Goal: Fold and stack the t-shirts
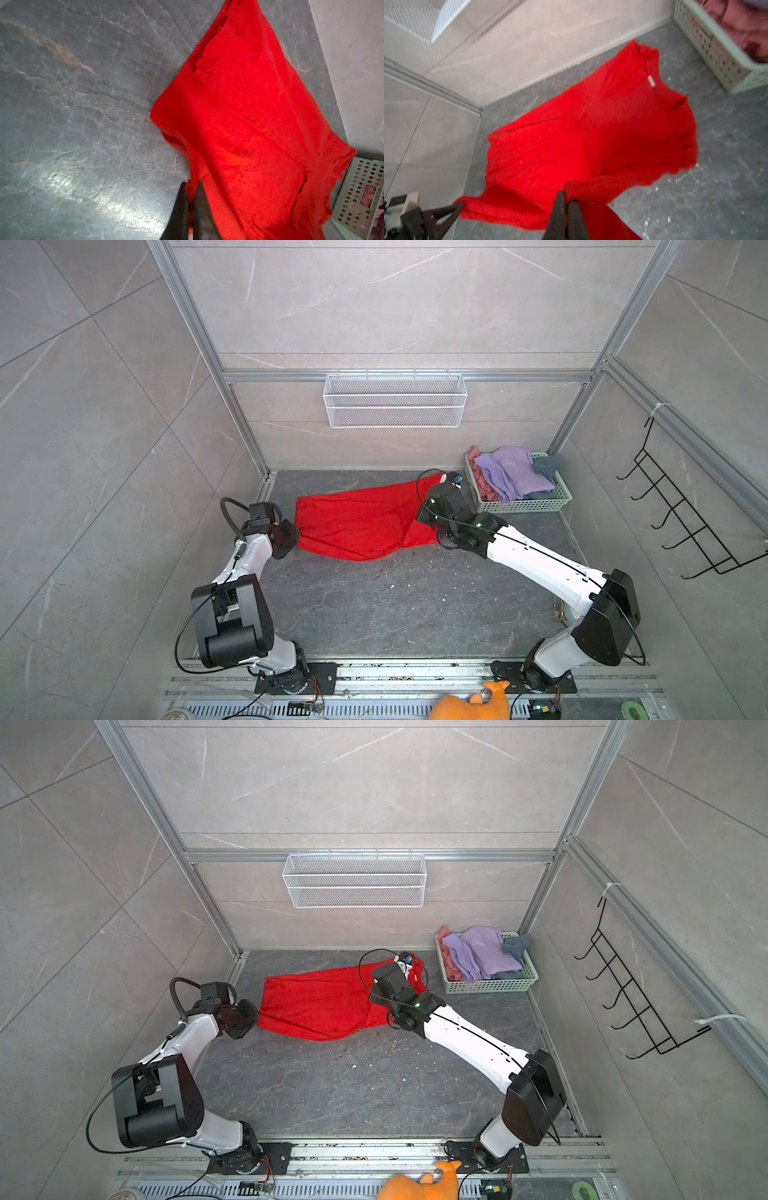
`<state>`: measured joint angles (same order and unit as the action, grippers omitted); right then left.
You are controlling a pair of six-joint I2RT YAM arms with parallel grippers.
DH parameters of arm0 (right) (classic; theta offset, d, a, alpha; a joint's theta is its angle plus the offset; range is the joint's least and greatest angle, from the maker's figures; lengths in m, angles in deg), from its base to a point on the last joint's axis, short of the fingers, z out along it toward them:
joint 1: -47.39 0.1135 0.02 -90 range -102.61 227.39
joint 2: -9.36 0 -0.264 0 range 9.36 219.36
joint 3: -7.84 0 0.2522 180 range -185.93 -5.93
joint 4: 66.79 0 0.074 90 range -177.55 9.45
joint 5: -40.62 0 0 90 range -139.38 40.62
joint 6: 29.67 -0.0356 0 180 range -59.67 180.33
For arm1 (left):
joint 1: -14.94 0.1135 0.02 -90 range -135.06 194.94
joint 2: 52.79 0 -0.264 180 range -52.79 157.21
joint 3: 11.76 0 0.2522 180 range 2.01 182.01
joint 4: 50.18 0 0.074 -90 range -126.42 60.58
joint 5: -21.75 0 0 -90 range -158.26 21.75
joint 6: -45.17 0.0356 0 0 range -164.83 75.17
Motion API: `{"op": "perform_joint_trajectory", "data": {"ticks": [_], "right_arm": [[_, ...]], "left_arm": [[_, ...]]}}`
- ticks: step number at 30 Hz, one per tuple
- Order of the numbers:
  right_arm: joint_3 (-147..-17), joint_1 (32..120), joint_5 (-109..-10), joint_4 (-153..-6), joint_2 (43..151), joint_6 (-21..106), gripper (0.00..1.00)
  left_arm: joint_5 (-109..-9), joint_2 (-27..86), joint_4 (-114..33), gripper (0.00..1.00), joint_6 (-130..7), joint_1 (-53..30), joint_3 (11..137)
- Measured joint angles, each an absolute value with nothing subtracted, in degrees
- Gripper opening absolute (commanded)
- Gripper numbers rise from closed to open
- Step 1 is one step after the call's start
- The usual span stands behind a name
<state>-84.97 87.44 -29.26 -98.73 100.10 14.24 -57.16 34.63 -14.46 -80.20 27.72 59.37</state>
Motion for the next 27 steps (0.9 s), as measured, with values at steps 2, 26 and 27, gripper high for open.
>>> {"op": "perform_joint_trajectory", "data": {"ticks": [2, 26, 27], "right_arm": [[-86.0, 84.6, -29.7, -97.7, 101.2, 15.4, 0.00], [-101.9, 72.6, -36.0, -93.5, 123.8, 17.7, 0.00], [-102.0, 72.3, -36.0, -93.4, 123.9, 17.5, 0.00]], "left_arm": [[-57.2, 36.7, -14.5, 0.00, -80.0, 27.7, 61.4], [-57.4, 53.2, -14.2, 0.00, -77.6, 27.8, 74.2], [-57.5, 53.2, -14.2, 0.00, -77.6, 27.9, 74.2]]}}
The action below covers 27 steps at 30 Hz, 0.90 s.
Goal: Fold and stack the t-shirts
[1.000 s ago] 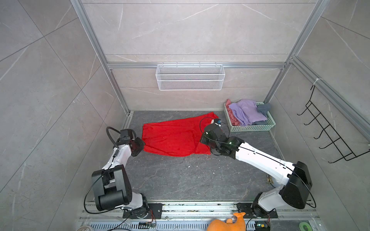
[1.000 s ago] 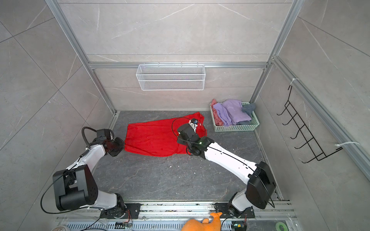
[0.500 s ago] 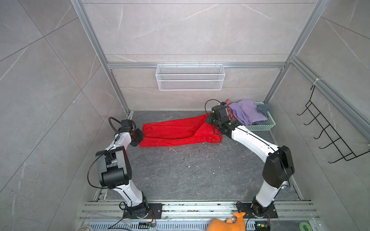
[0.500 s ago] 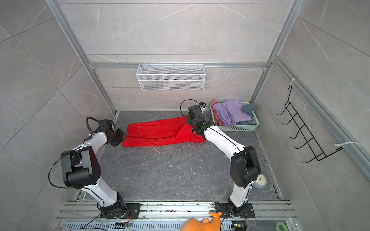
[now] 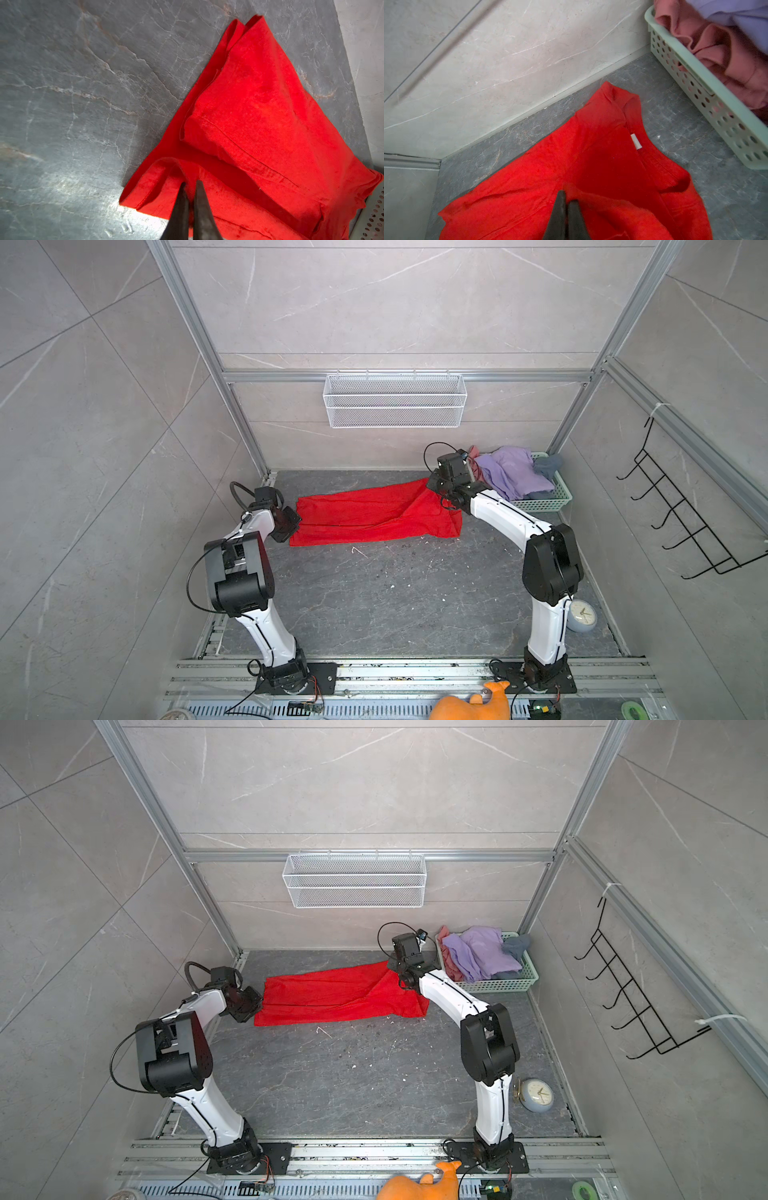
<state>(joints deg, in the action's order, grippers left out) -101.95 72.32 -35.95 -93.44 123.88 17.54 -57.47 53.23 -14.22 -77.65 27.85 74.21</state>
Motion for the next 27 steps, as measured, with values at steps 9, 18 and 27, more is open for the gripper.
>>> {"op": "perform_joint_trajectory", "data": {"ticks": [9, 18, 27], "right_arm": [[-106.9, 70.9, -36.5, -92.7, 127.8, 16.6, 0.00], [-112.2, 70.4, -36.8, -93.0, 133.9, 15.4, 0.00], [-121.9, 68.3, -38.0, -95.5, 141.4, 14.9, 0.17]], "left_arm": [[-56.9, 54.5, -14.9, 0.00, -77.7, 28.6, 75.4], [-54.3, 59.7, -15.6, 0.00, -77.7, 28.7, 79.8], [-54.2, 62.0, -15.4, 0.36, -78.1, 28.8, 84.8]]}}
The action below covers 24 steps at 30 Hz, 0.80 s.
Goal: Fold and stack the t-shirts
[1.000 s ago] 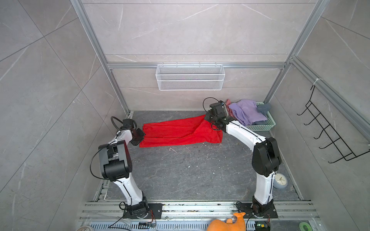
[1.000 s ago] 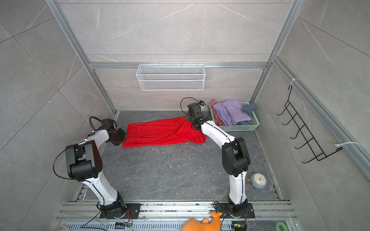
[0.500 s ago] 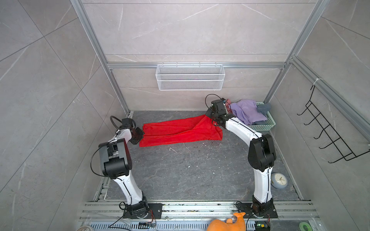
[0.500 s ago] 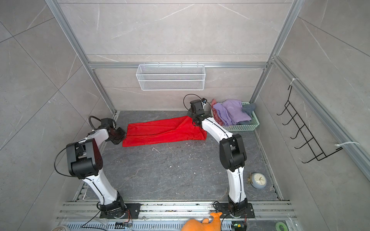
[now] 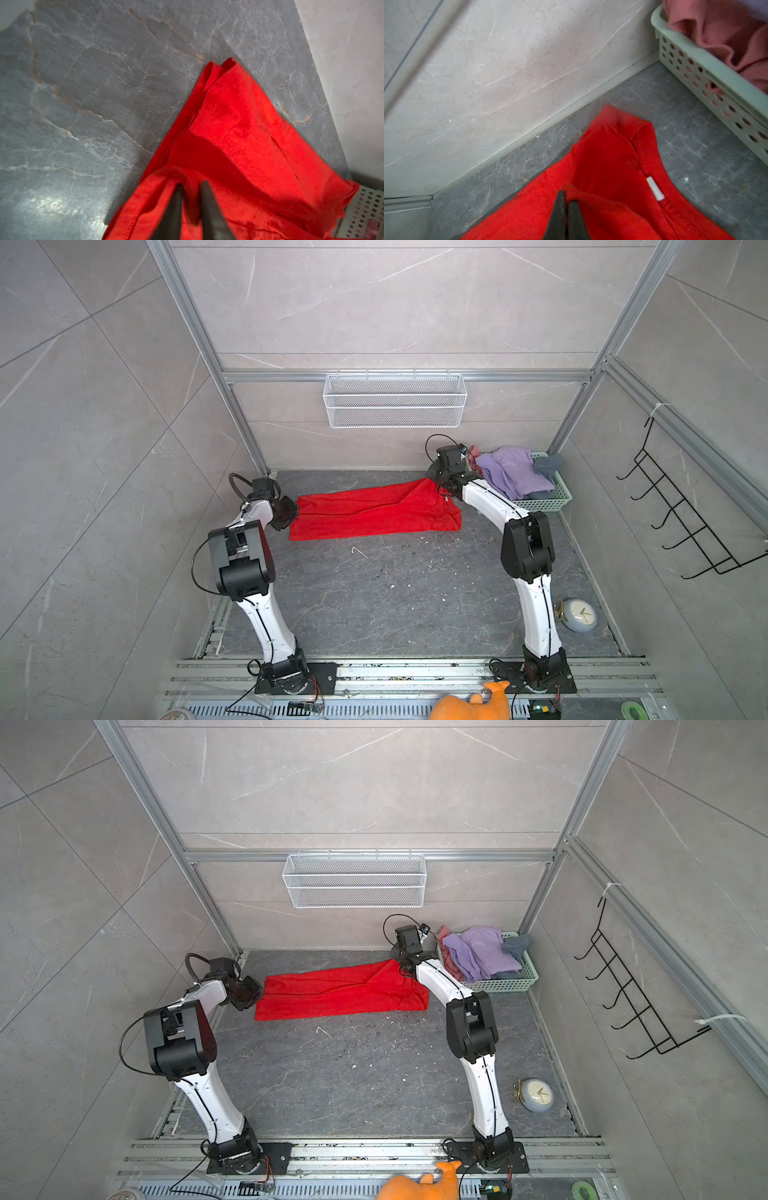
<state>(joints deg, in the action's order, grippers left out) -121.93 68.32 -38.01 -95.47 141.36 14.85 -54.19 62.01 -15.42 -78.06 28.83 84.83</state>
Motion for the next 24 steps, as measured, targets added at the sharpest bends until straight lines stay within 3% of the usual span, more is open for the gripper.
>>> {"op": "perform_joint_trajectory", "data": {"ticks": [2, 6, 11, 17, 24], "right_arm": [[-125.7, 68.0, -38.8, -97.2, 143.6, 15.1, 0.39], [-131.4, 67.8, -40.0, -100.9, 146.6, 16.8, 0.47], [-129.6, 67.8, -40.5, -101.7, 145.8, 18.4, 0.48], [-117.0, 67.8, -41.7, -102.2, 139.0, 17.5, 0.47], [-108.6, 67.9, -45.7, -102.3, 134.9, 14.8, 0.43]], "left_arm": [[-54.3, 62.0, -15.3, 0.43, -78.4, 29.0, 84.8], [-54.9, 62.0, -15.0, 0.53, -78.6, 29.2, 84.8], [-56.7, 60.5, -15.0, 0.58, -78.5, 29.2, 83.1], [-57.4, 53.8, -15.0, 0.62, -78.3, 29.2, 79.1], [-52.9, 45.1, -15.4, 0.67, -76.7, 29.0, 75.4]]}}
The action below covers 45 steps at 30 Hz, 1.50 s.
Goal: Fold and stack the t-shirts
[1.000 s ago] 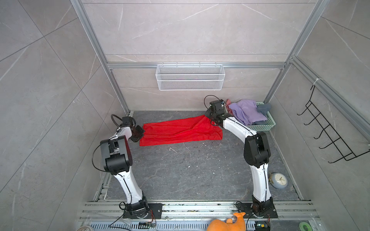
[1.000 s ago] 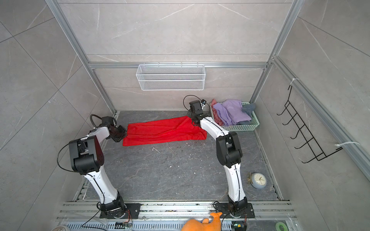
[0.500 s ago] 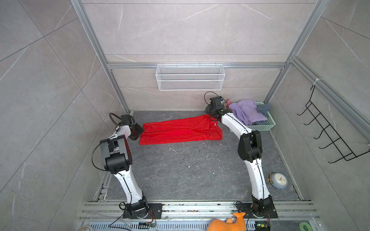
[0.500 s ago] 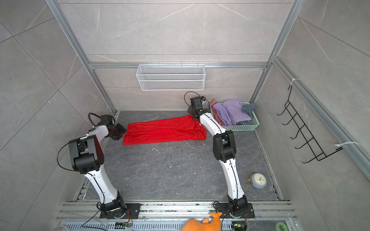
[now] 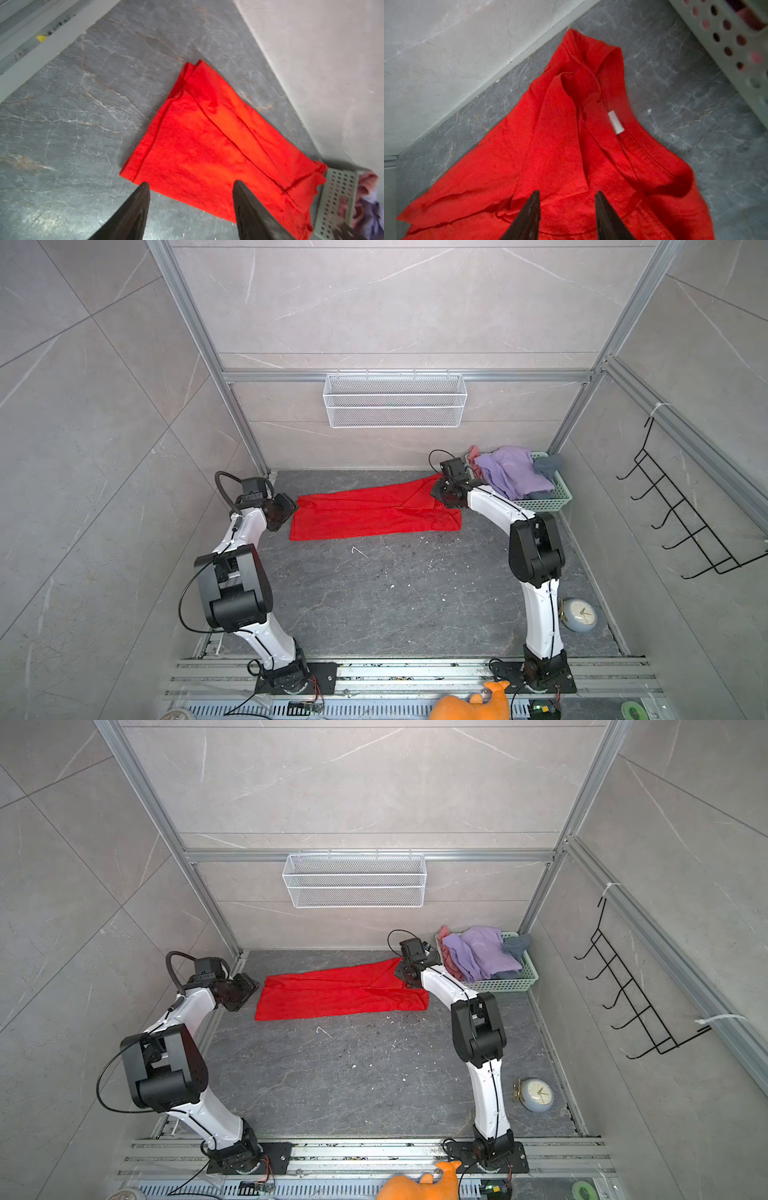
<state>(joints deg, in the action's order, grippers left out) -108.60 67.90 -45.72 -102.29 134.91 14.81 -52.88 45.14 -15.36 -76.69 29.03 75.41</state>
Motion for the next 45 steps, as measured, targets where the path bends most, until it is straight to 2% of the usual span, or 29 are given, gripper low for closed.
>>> {"op": "perform_joint_trajectory", "data": {"ticks": [14, 25, 27, 30, 33, 36, 45], "right_arm": [[-112.6, 68.8, -48.1, -105.5, 140.3, 13.5, 0.41], [-115.2, 68.8, -47.9, -107.6, 144.1, 13.6, 0.40], [-116.2, 68.8, -48.2, -107.6, 144.7, 13.6, 0.35], [-116.9, 68.8, -48.7, -107.3, 145.6, 13.5, 0.16], [-117.1, 68.8, -49.2, -107.3, 146.1, 13.7, 0.06], [-117.2, 68.8, -49.5, -107.3, 146.2, 14.0, 0.00], [-121.0, 69.3, -51.2, -106.5, 146.3, 14.9, 0.00]], "left_arm": [[-48.5, 40.1, -16.6, 0.67, -76.3, 28.0, 67.9], [-45.1, 40.1, -18.9, 0.68, -76.2, 24.7, 67.7], [-44.9, 40.1, -18.9, 0.68, -76.2, 23.8, 67.7], [-44.0, 40.1, -18.9, 0.68, -76.1, 23.0, 67.7], [-43.9, 40.1, -18.9, 0.68, -76.1, 22.7, 67.7], [-43.9, 40.1, -18.9, 0.68, -76.1, 22.8, 67.7], [-43.9, 40.4, -19.0, 0.68, -76.1, 22.7, 67.7]]}}
